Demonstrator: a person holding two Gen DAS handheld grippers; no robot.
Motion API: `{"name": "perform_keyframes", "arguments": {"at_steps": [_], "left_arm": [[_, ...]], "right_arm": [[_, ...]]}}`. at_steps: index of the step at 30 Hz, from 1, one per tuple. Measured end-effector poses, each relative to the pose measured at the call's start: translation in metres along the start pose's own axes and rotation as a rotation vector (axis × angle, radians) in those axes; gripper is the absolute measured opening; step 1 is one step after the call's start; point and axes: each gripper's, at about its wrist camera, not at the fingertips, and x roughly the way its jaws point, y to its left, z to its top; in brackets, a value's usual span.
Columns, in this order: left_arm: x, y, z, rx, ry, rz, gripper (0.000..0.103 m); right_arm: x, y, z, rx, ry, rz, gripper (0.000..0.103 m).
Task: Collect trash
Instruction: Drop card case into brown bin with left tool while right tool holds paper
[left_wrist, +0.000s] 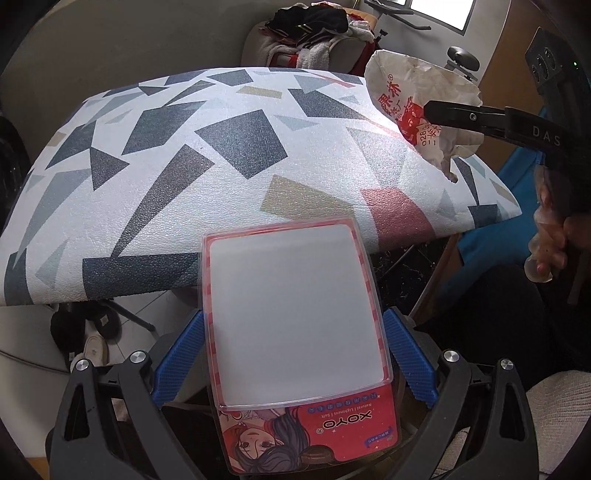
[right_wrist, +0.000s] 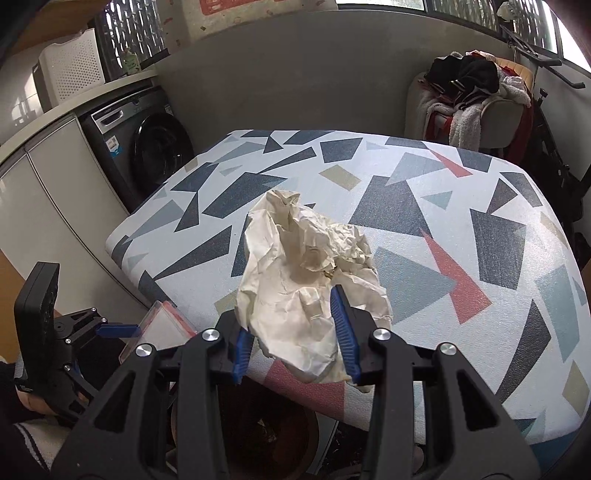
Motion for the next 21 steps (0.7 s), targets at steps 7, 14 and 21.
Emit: {"name": "perform_keyframes", "arguments": {"at_steps": [7,14,21], "left_arm": [[-0.002,-0.006,-0.007,0.015,0.014,-0.013,0.094],[-0.026,0.002,0.003,-0.009,-0.071,0.003,0.094],[-0.063,0.040,0.025,-0.104,-0.188,0.082,0.097]], "right_arm": [[-0.001,0.003,-0.007,-0.006,0.014,0.006,0.041],[-0.004,0.009,-0.015,-0.017,0.035,0.025,0.042],[0.002,0.032,-0.034,-0.064,0.138,0.126,0.042]]}}
